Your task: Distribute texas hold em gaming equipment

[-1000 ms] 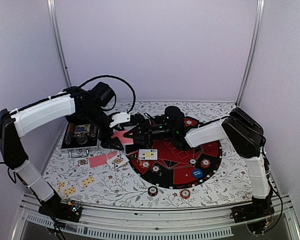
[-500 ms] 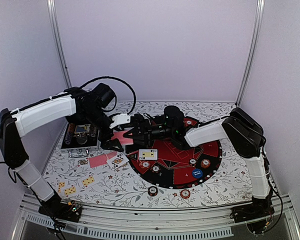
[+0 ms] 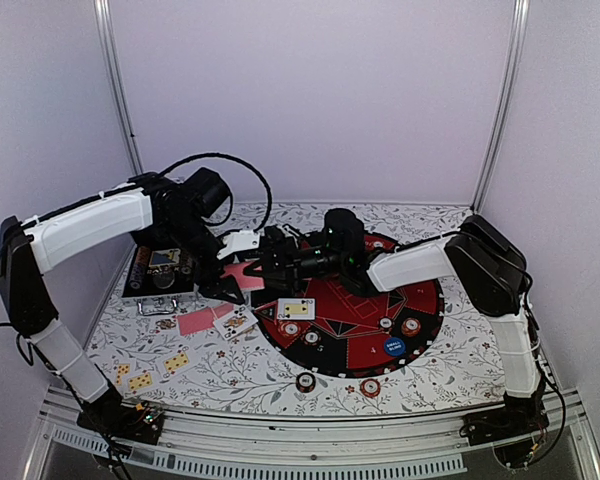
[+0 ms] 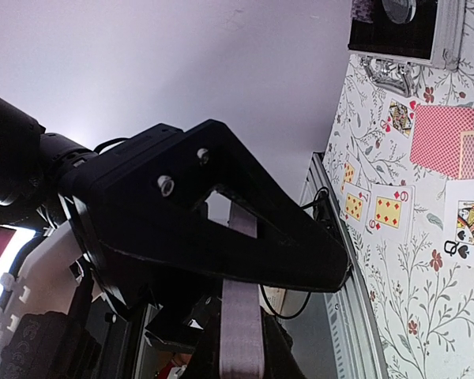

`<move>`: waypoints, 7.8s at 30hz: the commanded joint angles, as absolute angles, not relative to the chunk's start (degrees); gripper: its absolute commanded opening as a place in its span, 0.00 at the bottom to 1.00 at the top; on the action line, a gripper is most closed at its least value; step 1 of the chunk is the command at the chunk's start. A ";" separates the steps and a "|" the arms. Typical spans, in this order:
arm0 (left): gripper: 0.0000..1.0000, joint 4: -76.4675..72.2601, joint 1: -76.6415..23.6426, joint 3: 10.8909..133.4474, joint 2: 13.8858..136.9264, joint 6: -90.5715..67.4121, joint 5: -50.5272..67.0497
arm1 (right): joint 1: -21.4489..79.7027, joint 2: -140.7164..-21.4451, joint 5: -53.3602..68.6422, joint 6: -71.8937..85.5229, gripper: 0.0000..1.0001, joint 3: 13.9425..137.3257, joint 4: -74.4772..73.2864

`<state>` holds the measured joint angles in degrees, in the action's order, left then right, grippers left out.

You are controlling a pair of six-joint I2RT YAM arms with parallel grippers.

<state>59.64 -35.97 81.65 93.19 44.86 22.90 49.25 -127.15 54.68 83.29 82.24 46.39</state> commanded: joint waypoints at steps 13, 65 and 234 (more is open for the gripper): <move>0.65 61.70 -36.12 85.07 94.55 45.41 23.04 | 49.48 -127.58 53.43 79.52 0.00 83.41 42.56; 0.52 62.21 -36.30 86.88 95.97 45.08 23.69 | 51.35 -128.87 51.43 77.10 0.56 84.79 35.83; 0.37 63.46 -35.95 88.09 98.24 43.76 23.89 | 48.88 -115.21 48.48 62.67 0.88 78.74 17.09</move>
<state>64.34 -35.94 86.85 97.23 44.25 23.27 47.42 -112.66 46.06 58.65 76.16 10.59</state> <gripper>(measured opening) 0.653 0.877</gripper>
